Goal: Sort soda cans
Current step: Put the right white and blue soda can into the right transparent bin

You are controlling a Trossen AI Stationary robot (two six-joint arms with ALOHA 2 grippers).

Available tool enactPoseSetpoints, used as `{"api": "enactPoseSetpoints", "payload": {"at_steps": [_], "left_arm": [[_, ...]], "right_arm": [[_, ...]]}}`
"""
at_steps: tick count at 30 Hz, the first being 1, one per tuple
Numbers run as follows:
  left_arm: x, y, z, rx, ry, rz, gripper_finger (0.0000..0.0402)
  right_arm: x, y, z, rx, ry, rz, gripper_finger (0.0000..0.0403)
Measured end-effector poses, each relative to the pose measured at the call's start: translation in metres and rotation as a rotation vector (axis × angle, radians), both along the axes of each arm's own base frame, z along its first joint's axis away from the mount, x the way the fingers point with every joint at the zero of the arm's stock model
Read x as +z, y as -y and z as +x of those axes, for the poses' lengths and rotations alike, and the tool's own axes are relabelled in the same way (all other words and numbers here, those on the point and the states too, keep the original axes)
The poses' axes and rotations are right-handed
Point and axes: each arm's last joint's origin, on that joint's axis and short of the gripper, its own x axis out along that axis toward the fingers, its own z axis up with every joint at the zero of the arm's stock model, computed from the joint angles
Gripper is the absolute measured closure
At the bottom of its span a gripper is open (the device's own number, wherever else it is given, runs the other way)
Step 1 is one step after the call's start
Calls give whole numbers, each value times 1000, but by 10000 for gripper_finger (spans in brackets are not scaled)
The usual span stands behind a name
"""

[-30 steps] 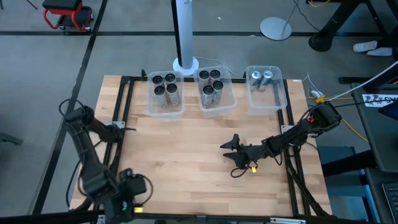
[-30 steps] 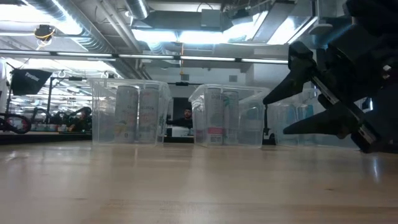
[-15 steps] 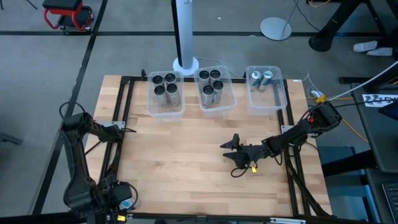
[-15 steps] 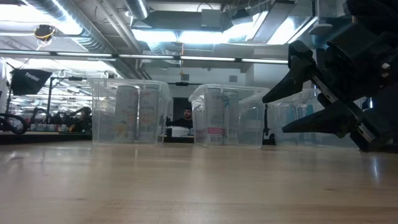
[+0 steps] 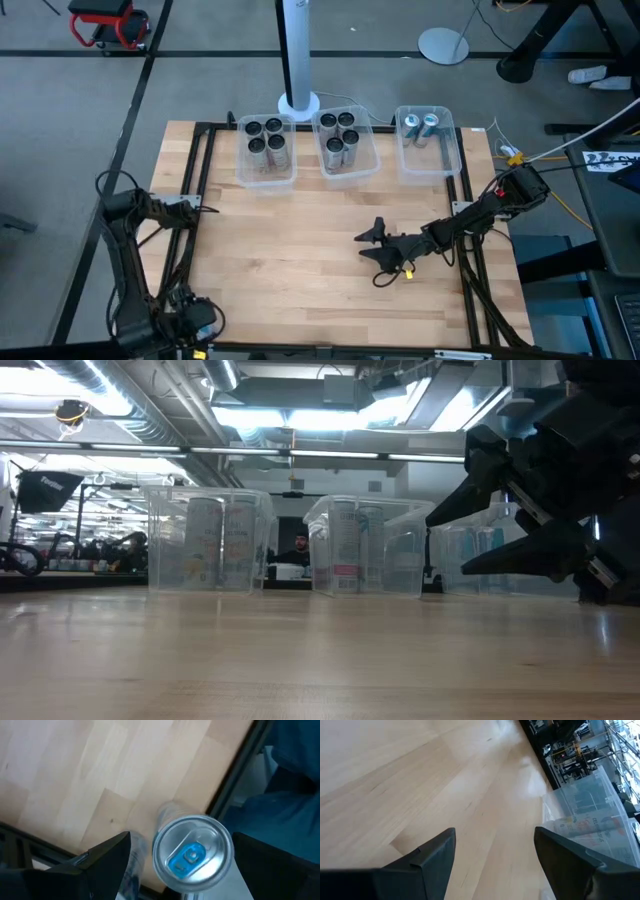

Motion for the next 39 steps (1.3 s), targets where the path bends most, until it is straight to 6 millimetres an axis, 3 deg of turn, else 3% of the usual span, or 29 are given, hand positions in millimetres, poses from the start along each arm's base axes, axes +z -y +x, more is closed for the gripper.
{"api": "enactPoseSetpoints", "payload": {"at_steps": [10,17,20,25,33,39], "left_arm": [[-9,4,1,53,-6,-8,68],[-29,-1,5,71,-46,6,72],[-31,-3,12,72,-92,-24,98],[-33,-5,26,9,-90,-52,180],[-32,-20,53,-93,-83,-14,180],[-19,-46,89,-204,-63,18,180]], "right_arm": [[0,0,0,-1,0,0,135],[0,0,0,3,-1,2,135],[0,-1,0,11,-4,5,135],[0,-7,-3,23,0,-5,135],[0,-18,-9,64,-4,-12,135],[0,-32,-17,99,1,18,135]]}}
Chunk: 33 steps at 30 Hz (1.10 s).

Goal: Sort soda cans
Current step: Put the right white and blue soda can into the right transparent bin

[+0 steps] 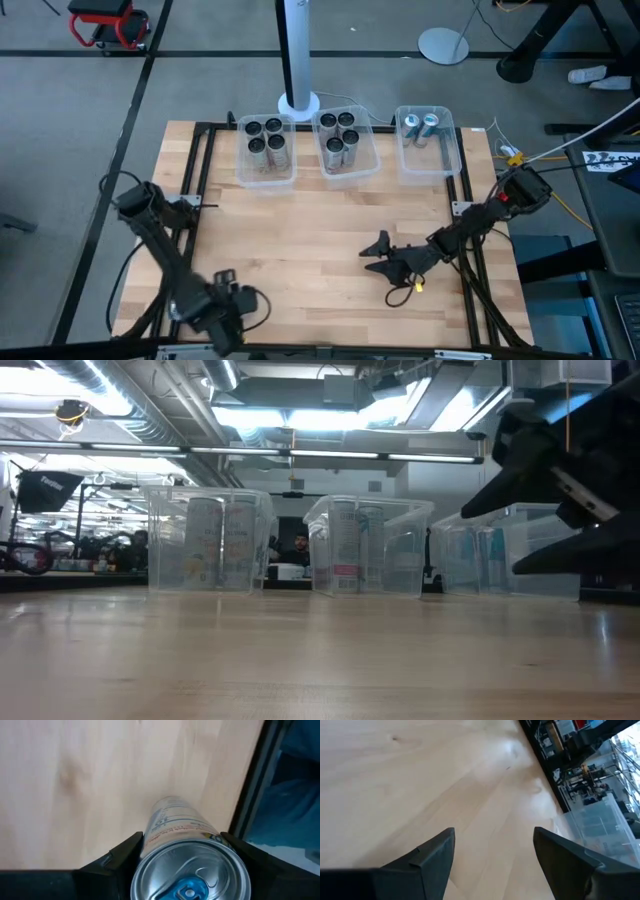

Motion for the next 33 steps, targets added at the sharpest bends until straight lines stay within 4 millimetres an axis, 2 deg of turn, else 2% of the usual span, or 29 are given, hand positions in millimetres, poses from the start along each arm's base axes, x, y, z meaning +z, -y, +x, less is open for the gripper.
{"api": "enactPoseSetpoints", "payload": {"at_steps": [8,12,17,22,27,33], "left_arm": [[35,-56,62,-161,72,53,180],[43,-84,85,-237,104,85,179],[41,-121,105,-278,86,119,178],[37,-147,125,-308,114,99,178],[23,-160,137,-321,74,102,177],[4,-165,148,-338,19,96,177]], "right_arm": [[1,-14,-11,-44,36,-29,135],[1,-17,-14,-71,48,-14,135],[1,-21,-17,-66,47,25,135],[2,-22,-18,-83,56,21,135],[2,-21,-18,-109,64,6,135],[2,-21,-18,-109,64,4,135]]}}
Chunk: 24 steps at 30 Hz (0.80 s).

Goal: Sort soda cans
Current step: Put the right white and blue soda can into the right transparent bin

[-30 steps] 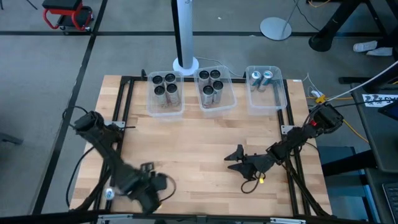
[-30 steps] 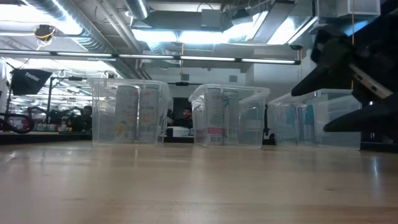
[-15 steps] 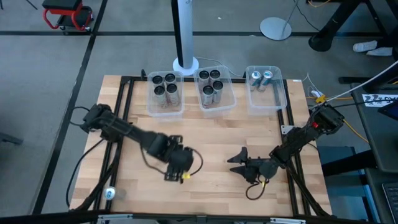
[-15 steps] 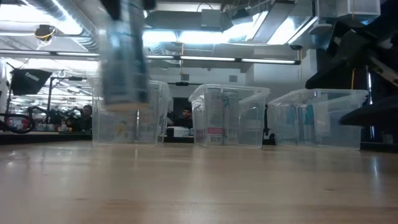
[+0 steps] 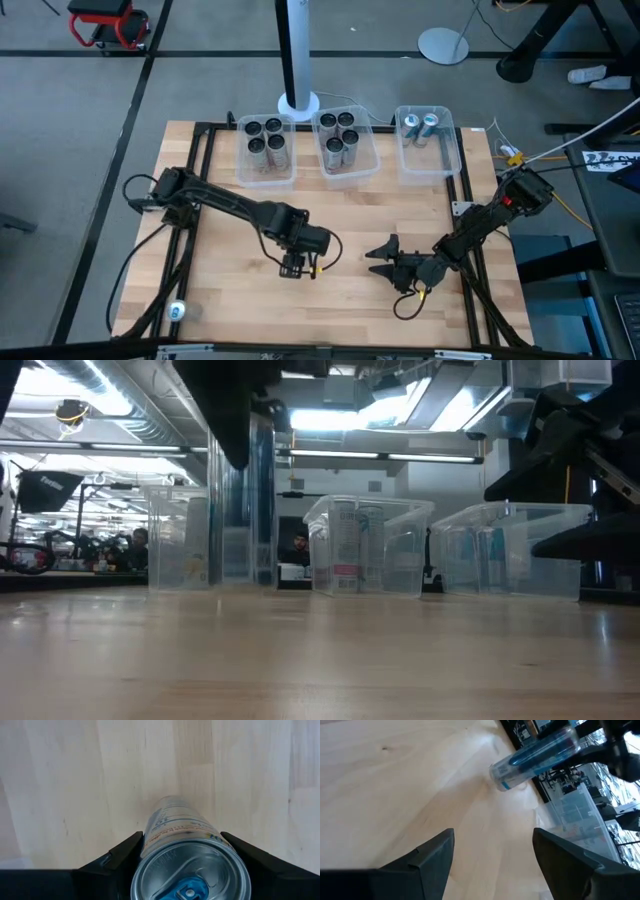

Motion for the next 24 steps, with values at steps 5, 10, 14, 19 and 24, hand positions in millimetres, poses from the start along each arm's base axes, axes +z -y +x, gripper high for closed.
{"api": "enactPoseSetpoints", "payload": {"at_steps": [5,10,14,19,24], "left_arm": [[-16,-4,10,-7,-32,-5,176],[-20,-5,14,-30,-20,0,164],[-21,-5,15,-39,-15,5,137],[-14,-5,16,-43,7,8,110],[10,-4,12,-9,-13,4,105]], "right_arm": [[0,0,0,-9,1,-8,135],[-1,1,0,-12,-4,-15,135],[-1,1,0,-14,-7,-19,135],[-1,1,0,-22,-4,-22,135],[0,2,0,-51,11,-36,135]]}}
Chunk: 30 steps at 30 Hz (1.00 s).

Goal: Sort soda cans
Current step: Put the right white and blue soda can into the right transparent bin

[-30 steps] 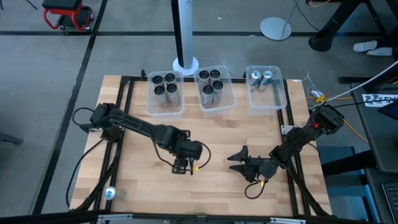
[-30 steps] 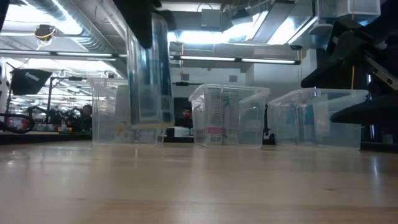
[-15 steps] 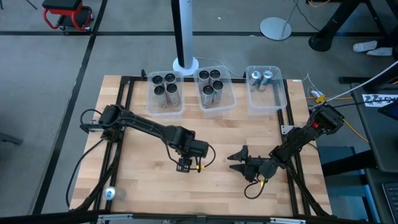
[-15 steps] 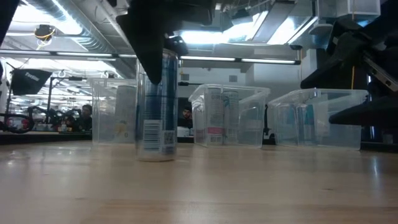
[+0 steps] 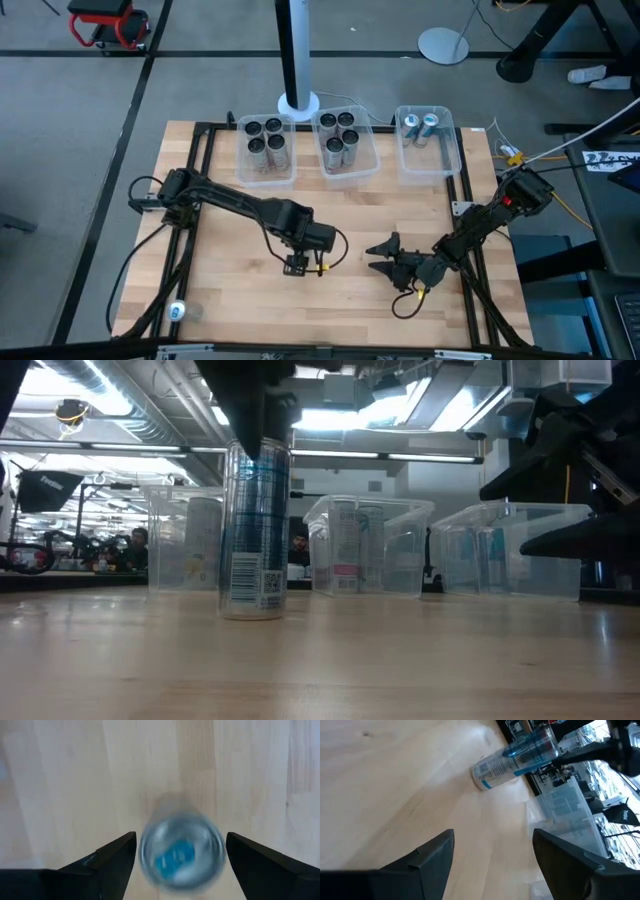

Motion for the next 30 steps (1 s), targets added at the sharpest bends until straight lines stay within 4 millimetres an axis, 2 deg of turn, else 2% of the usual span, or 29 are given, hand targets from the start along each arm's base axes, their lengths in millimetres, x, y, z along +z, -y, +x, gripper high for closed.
{"api": "enactPoseSetpoints", "payload": {"at_steps": [4,7,10,16,19,23,26,30], "left_arm": [[24,4,-14,43,-43,1,111],[41,10,-33,75,-24,29,116],[53,19,-60,128,-4,112,119],[70,43,-121,213,176,161,122],[65,55,-148,224,294,145,122],[46,67,-177,223,474,153,122],[24,74,-189,203,605,175,122],[-3,77,-195,179,726,227,122]], "right_arm": [[3,-1,2,1,24,-14,135],[10,-5,6,2,41,-41,135],[21,-11,16,9,67,-78,135],[44,-15,45,27,38,-177,135],[63,-16,66,69,8,-190,135],[97,-20,96,104,-50,-240,135],[123,-22,116,117,-110,-278,135],[156,-21,143,150,-182,-269,135]]}}
